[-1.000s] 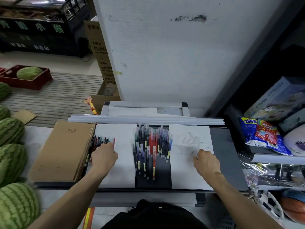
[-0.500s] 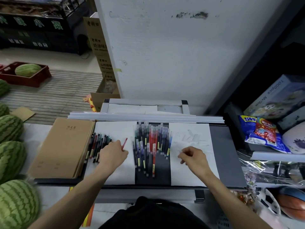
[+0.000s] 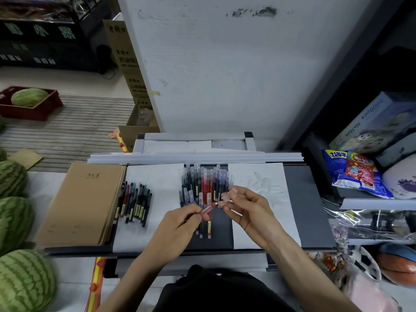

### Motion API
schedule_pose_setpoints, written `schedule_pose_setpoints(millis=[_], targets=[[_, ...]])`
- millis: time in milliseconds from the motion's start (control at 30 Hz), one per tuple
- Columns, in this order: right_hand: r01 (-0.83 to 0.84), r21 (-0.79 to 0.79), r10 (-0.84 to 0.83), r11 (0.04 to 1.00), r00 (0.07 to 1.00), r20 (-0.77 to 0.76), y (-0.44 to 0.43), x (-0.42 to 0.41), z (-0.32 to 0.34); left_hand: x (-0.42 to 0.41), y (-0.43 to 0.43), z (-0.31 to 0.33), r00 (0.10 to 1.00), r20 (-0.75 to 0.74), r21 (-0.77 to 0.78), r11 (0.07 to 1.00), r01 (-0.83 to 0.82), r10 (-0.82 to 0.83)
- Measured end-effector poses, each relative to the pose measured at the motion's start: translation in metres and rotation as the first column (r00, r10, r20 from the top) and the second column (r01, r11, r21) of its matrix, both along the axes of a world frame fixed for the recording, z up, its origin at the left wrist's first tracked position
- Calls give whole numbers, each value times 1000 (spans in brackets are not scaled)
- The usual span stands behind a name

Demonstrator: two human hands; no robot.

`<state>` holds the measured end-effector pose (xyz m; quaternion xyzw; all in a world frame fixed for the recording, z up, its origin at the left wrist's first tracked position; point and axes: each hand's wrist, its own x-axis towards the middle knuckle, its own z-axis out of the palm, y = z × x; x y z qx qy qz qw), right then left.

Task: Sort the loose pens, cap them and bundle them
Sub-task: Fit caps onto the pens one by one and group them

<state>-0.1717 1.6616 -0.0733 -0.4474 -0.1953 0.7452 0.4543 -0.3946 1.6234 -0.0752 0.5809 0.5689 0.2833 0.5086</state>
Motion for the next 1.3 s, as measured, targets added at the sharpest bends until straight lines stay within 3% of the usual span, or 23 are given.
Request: schedule_pose_setpoints(millis=[200, 400, 567, 833, 967, 1033, 1167, 1300], targets=[[-15, 50, 19, 999, 998, -64, -6, -11, 11, 6, -4, 13, 1000, -17, 65, 998, -9, 10], [-90, 236, 57, 968, 988, 144, -12, -15, 13, 7, -4, 14, 1000, -28, 66, 998, 4, -2], [-80, 281, 13, 957, 973, 232, -19, -19, 4, 11, -7, 10, 1000, -13, 55, 998, 1, 0], [-76, 287, 7, 955, 972, 233, -20, -16, -1, 19, -8, 7, 939, 339, -240, 970, 33, 52], [-76, 235, 26, 969, 977, 211, -20, -19, -5, 32, -3, 3, 918, 383, -258, 966, -3, 105], [-62, 181, 20, 982, 975, 223, -26, -24, -13, 40, -1, -4, 935, 335, -255, 967, -25, 112], [-28, 58, 9, 998, 954, 301, -30, -25, -30, 42, -1, -20, 997, 67, -197, 980, -14, 28], [-1, -41, 14, 999, 944, 331, -20, -23, -48, 31, -1, -35, 983, -169, -98, 993, 59, -75]])
